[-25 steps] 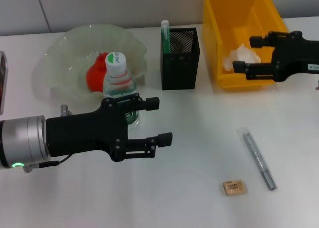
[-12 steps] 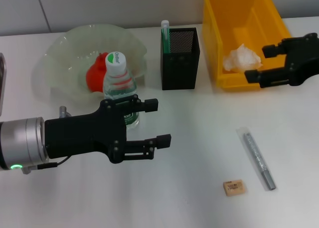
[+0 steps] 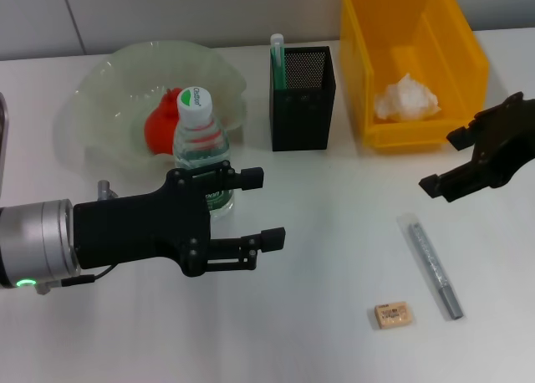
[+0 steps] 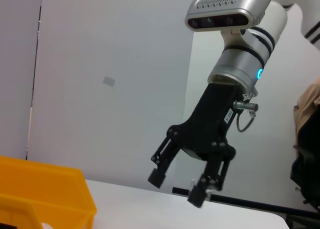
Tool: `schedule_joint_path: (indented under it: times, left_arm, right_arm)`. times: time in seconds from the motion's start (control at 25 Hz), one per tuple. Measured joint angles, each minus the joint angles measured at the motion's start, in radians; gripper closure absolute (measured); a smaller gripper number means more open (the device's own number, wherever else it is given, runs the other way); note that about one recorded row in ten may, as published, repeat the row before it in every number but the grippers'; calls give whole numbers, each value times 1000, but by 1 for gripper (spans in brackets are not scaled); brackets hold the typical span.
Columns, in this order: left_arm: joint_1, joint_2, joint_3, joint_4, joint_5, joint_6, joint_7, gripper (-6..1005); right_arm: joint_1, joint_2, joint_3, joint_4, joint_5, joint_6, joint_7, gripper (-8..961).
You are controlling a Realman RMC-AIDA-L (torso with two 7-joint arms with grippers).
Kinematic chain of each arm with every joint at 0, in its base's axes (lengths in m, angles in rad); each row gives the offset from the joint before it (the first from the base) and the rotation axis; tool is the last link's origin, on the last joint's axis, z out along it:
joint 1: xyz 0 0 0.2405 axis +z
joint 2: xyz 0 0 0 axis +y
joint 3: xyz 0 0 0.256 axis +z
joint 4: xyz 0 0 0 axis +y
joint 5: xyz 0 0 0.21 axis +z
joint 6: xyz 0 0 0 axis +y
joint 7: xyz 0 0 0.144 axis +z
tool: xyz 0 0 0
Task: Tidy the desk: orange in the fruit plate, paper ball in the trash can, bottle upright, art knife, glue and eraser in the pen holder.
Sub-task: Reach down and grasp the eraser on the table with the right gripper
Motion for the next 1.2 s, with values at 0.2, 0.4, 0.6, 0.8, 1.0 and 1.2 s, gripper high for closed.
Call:
schedule_joint_path:
  times: [0.2,0.4,0.6,0.8,1.0,1.2]
  left_arm:
    - [3,0,0,0,0,1,0,186]
    - [7,0,0,0,0,3,0,186]
    - [8,0,-1,0,0,3,0,187]
    - [7,0,-1,0,0,2,0,187]
    - [7,0,-1,0,0,2,0,186]
    - [7,0,0,0,0,-1,0,186]
  right_arm:
    - [52,0,-42,41,-32,-26,36,164]
    - [104,1,-68,145,-36,-59,47,165]
    - [137,0,-65,230,-38,-51,58,166]
    - [157,-3,-72,283,-45,-51,56,165]
    - [179,0,-165,344,-118,-24,54,165]
    - [202,1,-222,384,-134,-15,60,165]
